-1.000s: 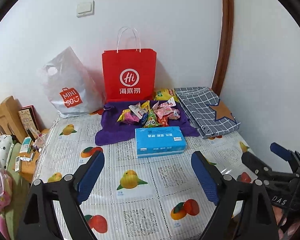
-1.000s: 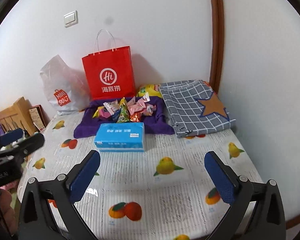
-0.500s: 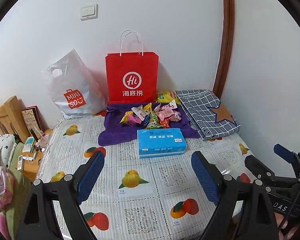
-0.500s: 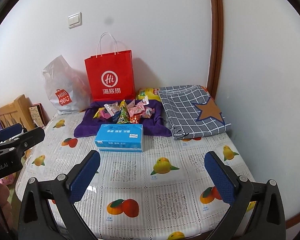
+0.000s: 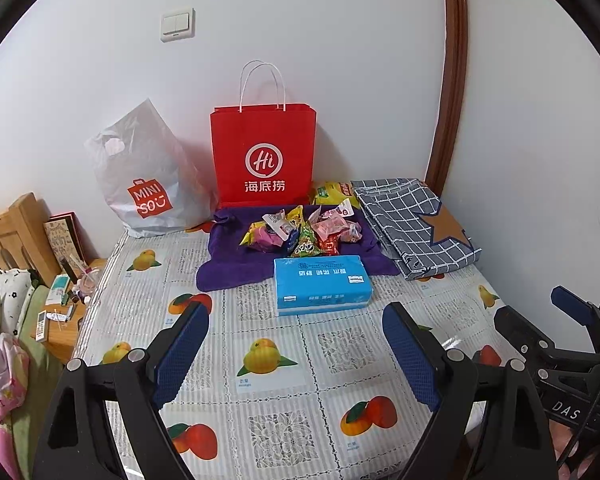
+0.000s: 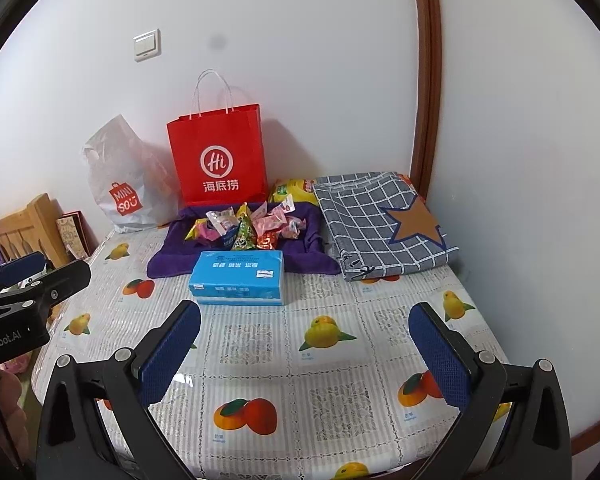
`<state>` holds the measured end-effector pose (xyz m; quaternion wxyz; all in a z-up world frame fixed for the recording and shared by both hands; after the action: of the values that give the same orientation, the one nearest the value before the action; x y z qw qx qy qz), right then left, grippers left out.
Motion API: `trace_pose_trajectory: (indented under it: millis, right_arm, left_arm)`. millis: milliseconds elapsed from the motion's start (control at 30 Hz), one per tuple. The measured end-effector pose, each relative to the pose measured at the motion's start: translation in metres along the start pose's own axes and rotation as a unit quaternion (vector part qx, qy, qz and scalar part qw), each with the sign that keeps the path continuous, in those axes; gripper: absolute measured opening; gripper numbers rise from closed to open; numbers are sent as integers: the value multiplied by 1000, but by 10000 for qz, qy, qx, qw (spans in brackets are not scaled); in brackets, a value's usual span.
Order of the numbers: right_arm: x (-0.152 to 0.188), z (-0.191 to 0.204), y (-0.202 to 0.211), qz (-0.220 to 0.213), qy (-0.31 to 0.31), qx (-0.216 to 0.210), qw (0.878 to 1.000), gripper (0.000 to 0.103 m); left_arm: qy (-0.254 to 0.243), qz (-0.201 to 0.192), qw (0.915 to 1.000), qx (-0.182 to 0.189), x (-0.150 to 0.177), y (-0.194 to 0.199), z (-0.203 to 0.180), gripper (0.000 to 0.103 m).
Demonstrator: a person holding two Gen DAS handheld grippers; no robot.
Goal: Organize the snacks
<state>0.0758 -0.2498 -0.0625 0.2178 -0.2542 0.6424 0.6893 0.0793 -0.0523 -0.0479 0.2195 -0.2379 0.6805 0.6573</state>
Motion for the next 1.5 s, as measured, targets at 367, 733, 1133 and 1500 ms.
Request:
trace_pose_trajectory:
  millis: [367,733,1133,1500]
  right_arm:
    - [-1,-3,1,7,-7,18,10000,103]
    - [0,-4,1,10,-23,16,10000,103]
    - [-1,-4,2,-21,-9,16,10000,103]
    - [-1,-2,4,-20,1,19,10000,103]
  left_arm:
    - [-27,35,10000,29,2,-1,-2,88]
    - [-17,36,10000,37,1,-1,-2,88]
    - [-36,52,10000,39,2,-1,-3,88]
    - [-40,55,10000,34,2,-1,-2,88]
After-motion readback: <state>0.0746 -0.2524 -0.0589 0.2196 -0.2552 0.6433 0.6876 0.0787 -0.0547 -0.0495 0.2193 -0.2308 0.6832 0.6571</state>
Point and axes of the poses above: each gripper's, at about its wrist camera, not at the fingertips, and y roughly against the way its jaws point, z to its left, x to its underside, the point moved 10 cm from there along -y, roughly the way its jaws point, and after that the axes turned 15 degrees about z, right-handed, at the moved point
